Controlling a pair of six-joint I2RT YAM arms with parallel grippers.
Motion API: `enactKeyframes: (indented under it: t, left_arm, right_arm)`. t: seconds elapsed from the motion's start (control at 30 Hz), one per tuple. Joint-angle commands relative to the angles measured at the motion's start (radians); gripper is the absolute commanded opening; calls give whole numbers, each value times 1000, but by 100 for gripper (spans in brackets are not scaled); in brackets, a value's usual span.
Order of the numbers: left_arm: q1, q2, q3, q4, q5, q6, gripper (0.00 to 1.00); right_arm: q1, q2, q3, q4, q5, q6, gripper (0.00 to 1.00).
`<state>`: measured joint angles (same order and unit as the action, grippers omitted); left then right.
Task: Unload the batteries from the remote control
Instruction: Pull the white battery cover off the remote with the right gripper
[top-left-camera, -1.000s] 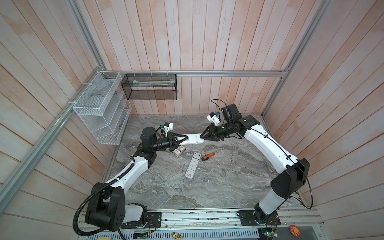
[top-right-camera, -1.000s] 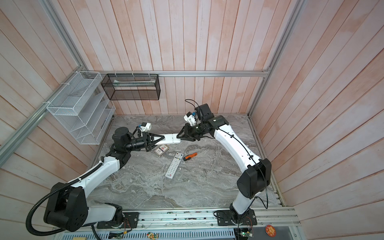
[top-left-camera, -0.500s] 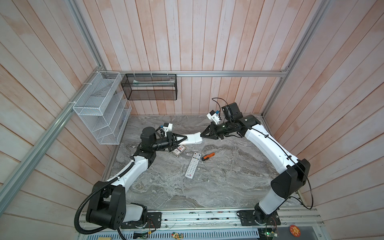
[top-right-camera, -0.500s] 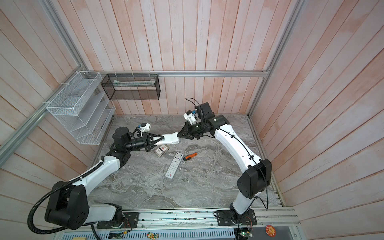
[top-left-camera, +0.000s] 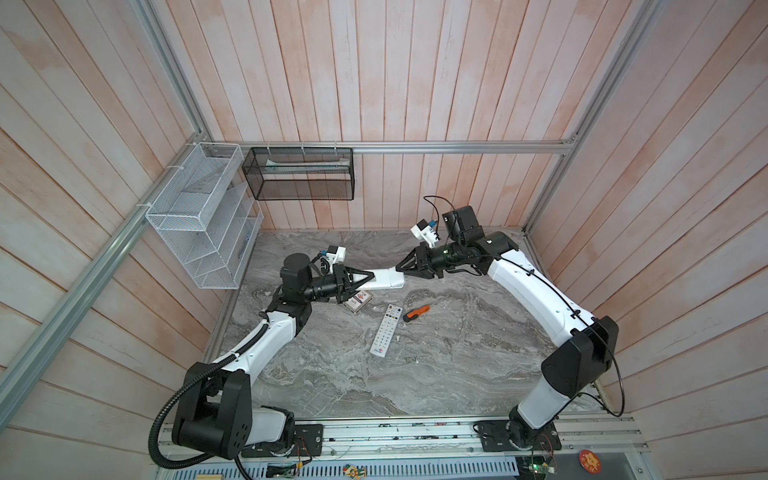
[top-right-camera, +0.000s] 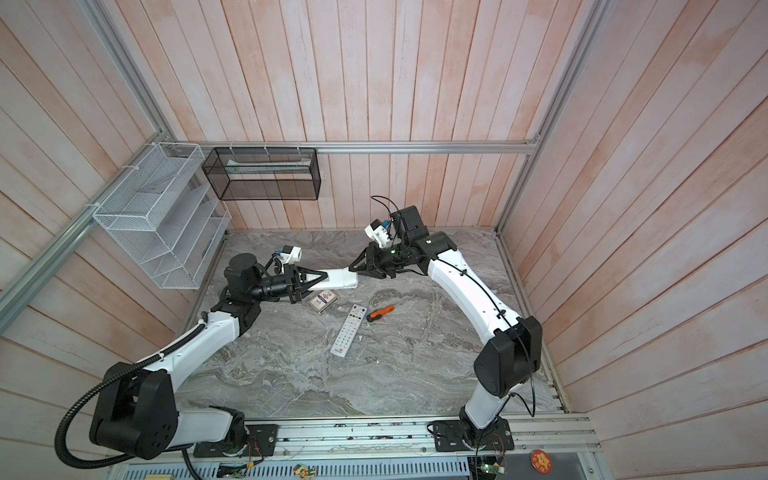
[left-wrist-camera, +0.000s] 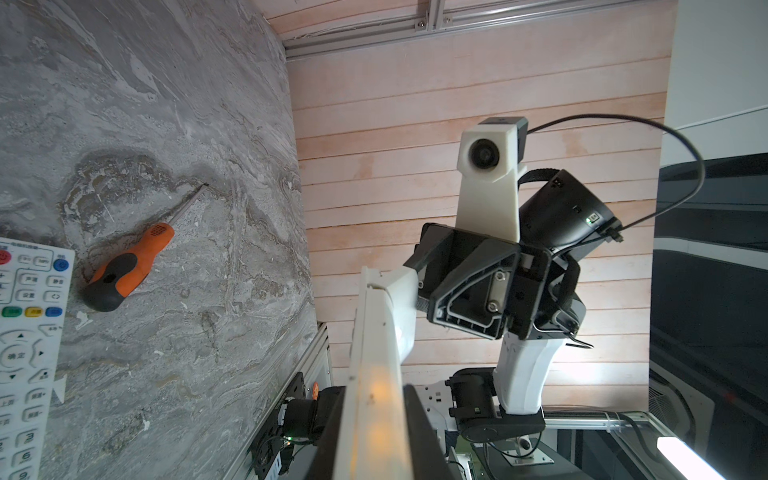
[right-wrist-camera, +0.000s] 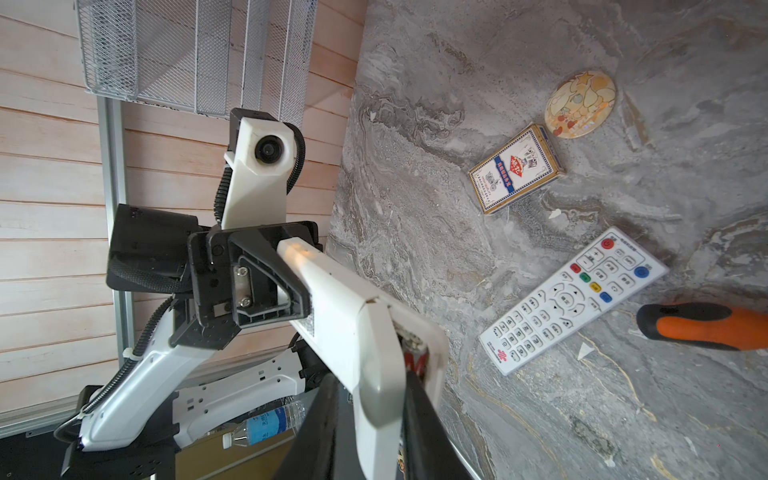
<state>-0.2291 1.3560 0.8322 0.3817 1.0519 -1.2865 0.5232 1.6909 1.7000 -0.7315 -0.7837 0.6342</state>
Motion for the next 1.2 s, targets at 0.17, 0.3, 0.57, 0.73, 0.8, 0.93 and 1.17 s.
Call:
enactKeyframes:
  t: [0.17,0.3,0.57,0.73,0.8,0.93,1.17]
  left_arm:
    - [8,-5,22,39,30,5,0]
    - [13,-8,19,40,33,3,0]
    - [19,-9,10,52,37,-5,0]
    - [27,-12,4,52,40,-5,0]
    - [35,-16,-3,50,43,-6,0]
    - [46,-24,-17,48,43,-5,0]
    - [54,-29,-45,27,40,11,0]
  right_arm:
    - [22,30,-2,32,-25,13,25]
    - [22,40,1,12,-10,10,24]
    - [22,37,3,12,-2,14,17]
    - [18,29,7,17,0,22,14]
    - [11,21,5,18,0,24,12]
    - [-13,-7,-13,32,-4,36,11]
    - [-97,-90,-114,69,-18,39,10]
